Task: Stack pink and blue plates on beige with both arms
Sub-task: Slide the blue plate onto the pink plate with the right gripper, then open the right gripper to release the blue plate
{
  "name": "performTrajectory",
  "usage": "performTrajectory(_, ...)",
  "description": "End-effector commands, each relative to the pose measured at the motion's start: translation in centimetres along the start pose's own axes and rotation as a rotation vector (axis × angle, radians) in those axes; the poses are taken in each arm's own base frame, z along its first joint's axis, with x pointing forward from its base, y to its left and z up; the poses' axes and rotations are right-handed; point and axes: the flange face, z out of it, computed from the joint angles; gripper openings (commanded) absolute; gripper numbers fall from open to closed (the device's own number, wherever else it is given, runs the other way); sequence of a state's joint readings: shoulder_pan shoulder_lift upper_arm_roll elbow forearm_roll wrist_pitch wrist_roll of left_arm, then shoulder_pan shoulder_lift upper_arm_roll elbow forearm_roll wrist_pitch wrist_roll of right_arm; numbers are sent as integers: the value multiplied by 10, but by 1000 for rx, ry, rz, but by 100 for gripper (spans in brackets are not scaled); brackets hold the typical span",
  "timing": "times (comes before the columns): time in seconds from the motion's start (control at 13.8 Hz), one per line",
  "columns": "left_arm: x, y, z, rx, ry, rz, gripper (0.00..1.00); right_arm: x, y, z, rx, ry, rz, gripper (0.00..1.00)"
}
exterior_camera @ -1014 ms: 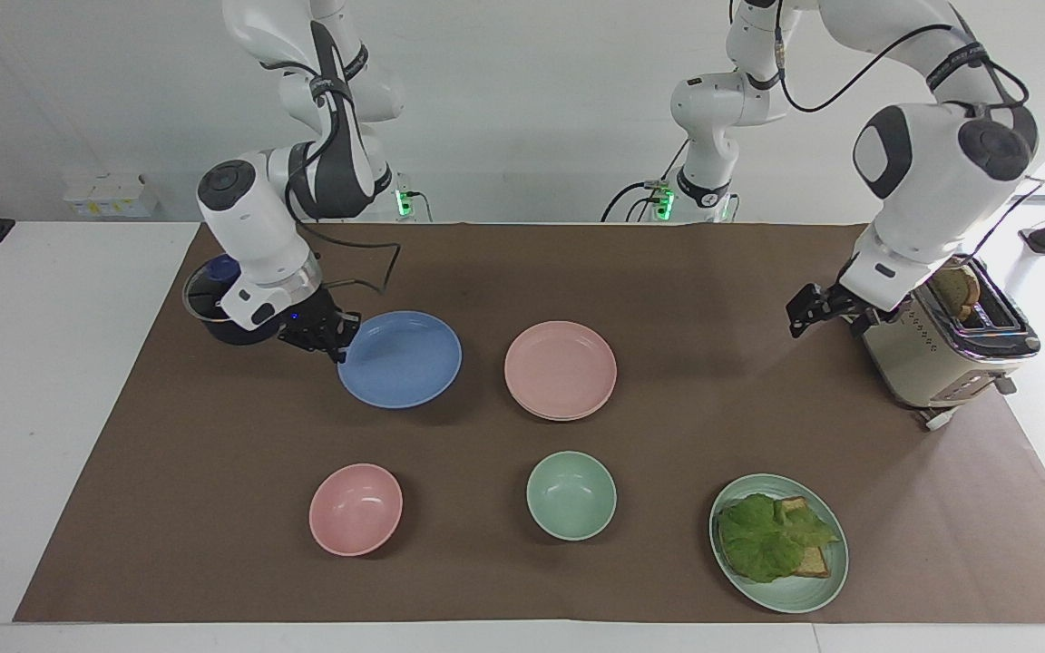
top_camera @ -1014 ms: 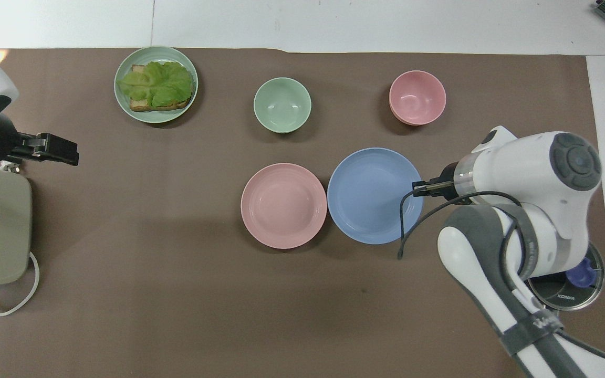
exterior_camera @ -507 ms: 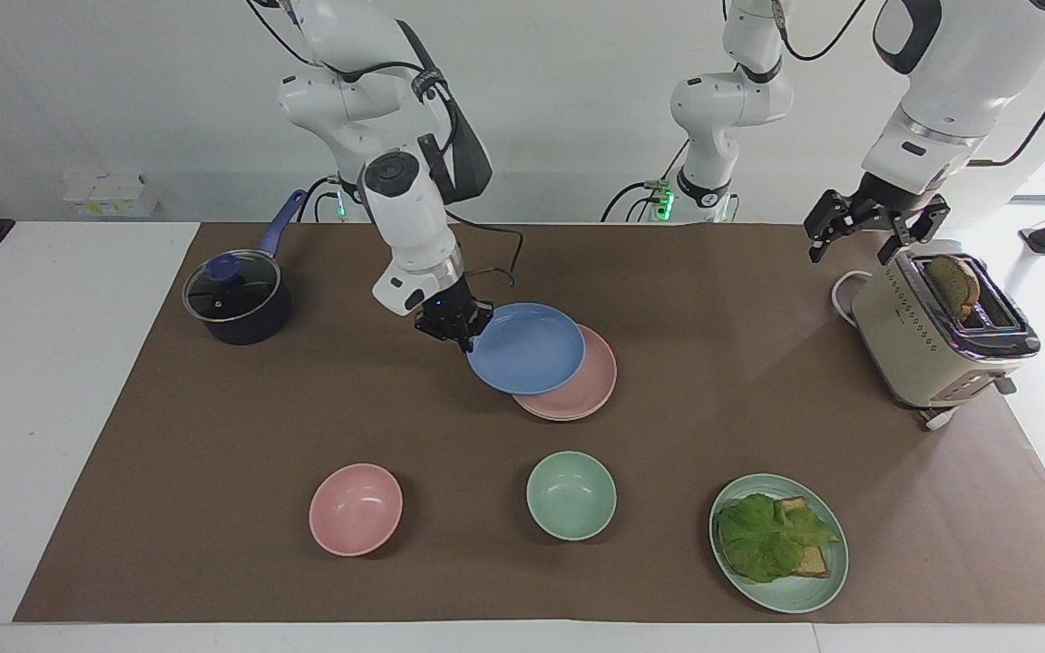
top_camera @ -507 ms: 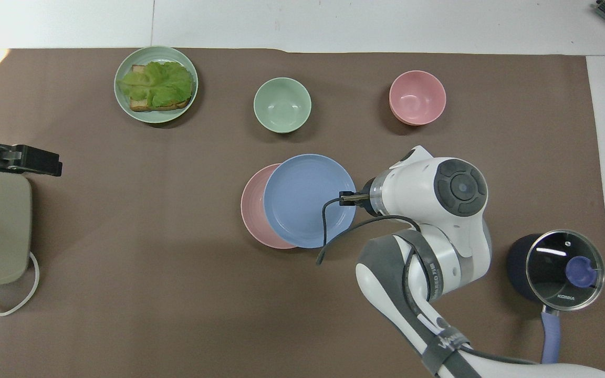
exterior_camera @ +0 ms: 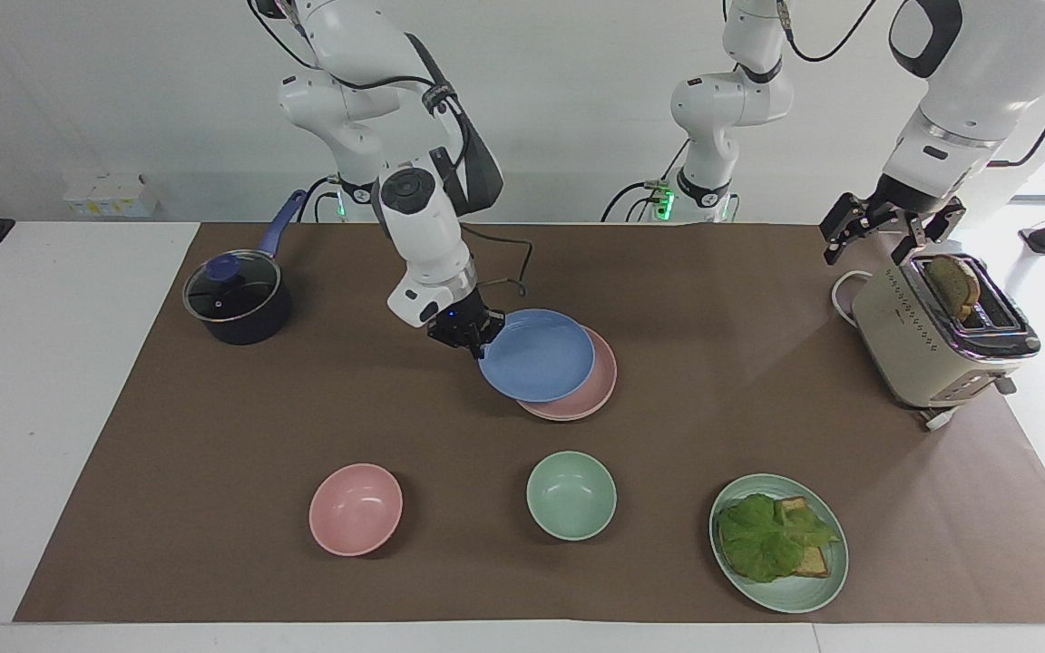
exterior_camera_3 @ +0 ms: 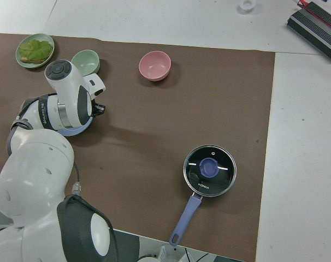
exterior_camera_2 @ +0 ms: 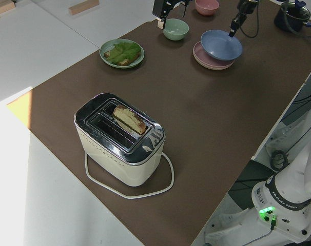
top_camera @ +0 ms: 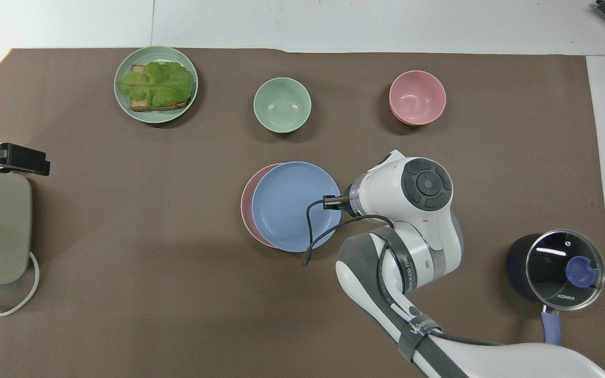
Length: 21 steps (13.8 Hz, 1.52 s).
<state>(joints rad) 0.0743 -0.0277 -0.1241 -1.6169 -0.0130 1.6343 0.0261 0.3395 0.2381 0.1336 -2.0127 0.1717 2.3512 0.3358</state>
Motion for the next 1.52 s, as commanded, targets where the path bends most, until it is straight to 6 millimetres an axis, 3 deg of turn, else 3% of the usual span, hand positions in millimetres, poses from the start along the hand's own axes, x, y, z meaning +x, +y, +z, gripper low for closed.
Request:
performTrajectory(0.0, -3, -2, -1, 14, -10, 3, 100, 11, -5, 3, 15, 8, 28, 0)
performTrajectory(0.22, -3, -2, -1, 15, -10, 3, 100, 20, -12, -3, 27, 22, 27, 0)
performTrajectory(0.36, -3, -2, -1, 15, -10, 3, 100, 15, -30, 1, 33, 19, 30, 0)
performTrajectory(0.65, -3, -2, -1, 15, -10, 3, 100, 14, -30, 5, 30, 15, 33, 1)
performTrajectory(0.8, -3, -2, -1, 14, -10, 3, 100, 15, -27, 5, 25, 18, 25, 57)
performTrajectory(0.87, -3, -2, -1, 14, -10, 3, 100, 17, -28, 4, 29, 28, 25, 79)
performTrajectory(0.94, -3, -2, -1, 14, -10, 3, 100, 18, -27, 4, 32, 35, 28, 89)
performTrajectory(1.45, -3, -2, -1, 15, -10, 3, 100, 34, -26, -8, 46, 71, 33, 100)
